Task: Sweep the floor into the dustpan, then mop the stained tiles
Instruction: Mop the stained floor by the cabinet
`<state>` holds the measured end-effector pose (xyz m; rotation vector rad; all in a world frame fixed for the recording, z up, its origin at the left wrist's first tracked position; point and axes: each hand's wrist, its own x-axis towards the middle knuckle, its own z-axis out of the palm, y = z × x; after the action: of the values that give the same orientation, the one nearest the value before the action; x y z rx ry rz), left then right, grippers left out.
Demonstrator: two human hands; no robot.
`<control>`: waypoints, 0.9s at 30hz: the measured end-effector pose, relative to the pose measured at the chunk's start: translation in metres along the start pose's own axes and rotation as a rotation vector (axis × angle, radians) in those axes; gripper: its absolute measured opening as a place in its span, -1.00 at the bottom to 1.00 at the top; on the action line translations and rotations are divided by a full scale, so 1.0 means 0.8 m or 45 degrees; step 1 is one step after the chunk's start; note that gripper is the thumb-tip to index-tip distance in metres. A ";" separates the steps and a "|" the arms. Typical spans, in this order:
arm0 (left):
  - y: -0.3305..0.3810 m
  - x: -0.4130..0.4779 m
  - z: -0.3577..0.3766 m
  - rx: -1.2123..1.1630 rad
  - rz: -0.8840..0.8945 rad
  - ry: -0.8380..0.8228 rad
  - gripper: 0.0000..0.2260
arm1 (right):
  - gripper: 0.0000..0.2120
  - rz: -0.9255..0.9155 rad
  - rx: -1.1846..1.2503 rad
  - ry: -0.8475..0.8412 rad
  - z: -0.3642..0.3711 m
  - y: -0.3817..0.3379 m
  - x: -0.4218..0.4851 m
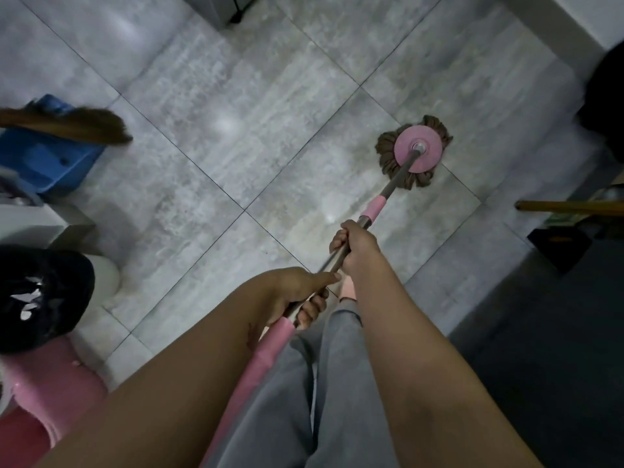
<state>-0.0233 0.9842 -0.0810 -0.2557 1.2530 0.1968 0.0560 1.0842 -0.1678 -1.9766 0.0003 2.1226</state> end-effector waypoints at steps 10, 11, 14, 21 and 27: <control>0.138 0.072 0.099 -0.065 0.149 -0.235 -0.70 | -0.72 -0.004 -0.137 -0.018 -0.048 -0.192 0.058; 0.133 0.071 0.096 -0.081 0.158 -0.243 -0.71 | -0.73 0.005 -0.121 -0.040 -0.048 -0.190 0.059; 0.099 0.056 0.069 -0.139 0.153 -0.277 -0.71 | -0.78 0.009 0.029 -0.155 -0.044 -0.151 0.055; -0.029 -0.017 -0.015 -0.148 0.043 -0.314 -0.70 | -0.61 0.177 0.427 -0.498 -0.029 0.025 0.003; -0.095 -0.049 -0.047 -0.239 -0.110 -0.131 -0.49 | -0.54 0.259 0.307 -0.336 -0.011 0.108 -0.037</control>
<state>-0.0474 0.9001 -0.0486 -0.4552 1.1203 0.2501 0.0512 0.9934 -0.1532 -1.6100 0.4062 2.3655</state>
